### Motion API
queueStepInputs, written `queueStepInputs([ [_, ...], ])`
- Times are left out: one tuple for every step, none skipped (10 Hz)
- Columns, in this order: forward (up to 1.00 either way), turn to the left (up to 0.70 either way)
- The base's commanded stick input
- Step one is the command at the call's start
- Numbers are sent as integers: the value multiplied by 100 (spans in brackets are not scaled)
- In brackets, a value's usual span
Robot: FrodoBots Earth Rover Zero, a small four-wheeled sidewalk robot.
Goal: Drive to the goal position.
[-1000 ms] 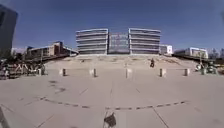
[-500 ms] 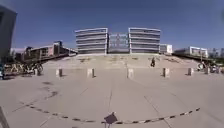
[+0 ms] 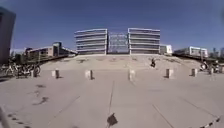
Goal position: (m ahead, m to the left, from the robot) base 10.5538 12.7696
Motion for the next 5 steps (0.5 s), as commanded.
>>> queueStepInputs([
  [70, -1],
  [70, -1],
  [70, 1],
  [70, 9],
  [70, 13],
])
